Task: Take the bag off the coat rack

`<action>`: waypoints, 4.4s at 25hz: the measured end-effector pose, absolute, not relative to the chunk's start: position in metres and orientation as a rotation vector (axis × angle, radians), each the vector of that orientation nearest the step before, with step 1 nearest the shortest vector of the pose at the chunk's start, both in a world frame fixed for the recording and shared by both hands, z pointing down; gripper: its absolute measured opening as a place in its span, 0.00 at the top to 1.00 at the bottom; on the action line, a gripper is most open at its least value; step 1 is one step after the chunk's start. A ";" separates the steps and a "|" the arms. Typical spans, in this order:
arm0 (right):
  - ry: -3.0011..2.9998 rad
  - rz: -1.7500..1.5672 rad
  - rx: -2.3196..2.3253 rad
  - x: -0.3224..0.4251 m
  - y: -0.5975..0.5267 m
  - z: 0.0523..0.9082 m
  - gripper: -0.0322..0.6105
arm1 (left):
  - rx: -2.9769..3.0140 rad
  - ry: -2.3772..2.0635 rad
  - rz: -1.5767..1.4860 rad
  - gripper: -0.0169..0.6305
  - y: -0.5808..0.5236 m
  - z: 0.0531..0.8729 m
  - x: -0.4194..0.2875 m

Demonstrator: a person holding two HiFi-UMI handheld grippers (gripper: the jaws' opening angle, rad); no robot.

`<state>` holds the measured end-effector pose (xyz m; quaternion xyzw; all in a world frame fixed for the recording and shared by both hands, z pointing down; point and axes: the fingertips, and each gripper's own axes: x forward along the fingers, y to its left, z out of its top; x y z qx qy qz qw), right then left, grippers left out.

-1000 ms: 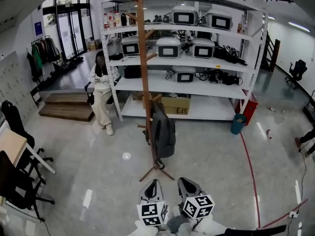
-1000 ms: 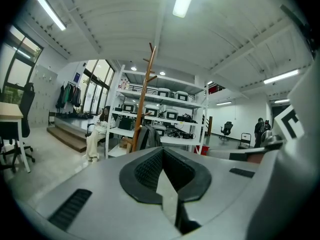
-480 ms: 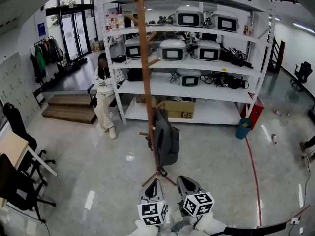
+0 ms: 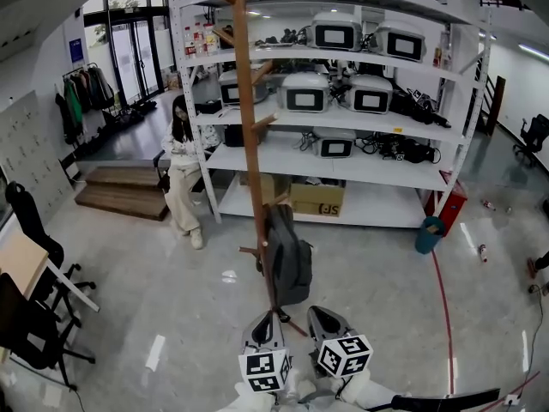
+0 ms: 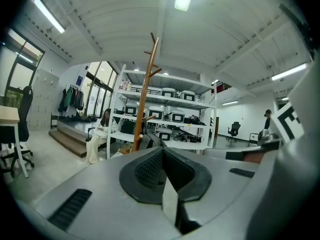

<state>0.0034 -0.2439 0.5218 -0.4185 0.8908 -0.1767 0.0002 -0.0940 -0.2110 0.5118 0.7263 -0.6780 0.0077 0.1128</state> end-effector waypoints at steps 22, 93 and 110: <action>2.874 -0.586 -1.251 -0.022 -0.332 0.541 0.93 | 2.074 -2.006 0.032 0.99 -0.304 0.524 -0.105; 3.000 -0.627 -1.250 -0.084 -0.446 0.540 0.80 | 1.863 -2.061 0.010 0.99 -0.313 0.551 -0.184; 2.887 -0.546 -1.269 -0.062 -0.445 0.481 0.80 | 1.952 -2.032 -0.062 0.99 -0.309 0.536 -0.165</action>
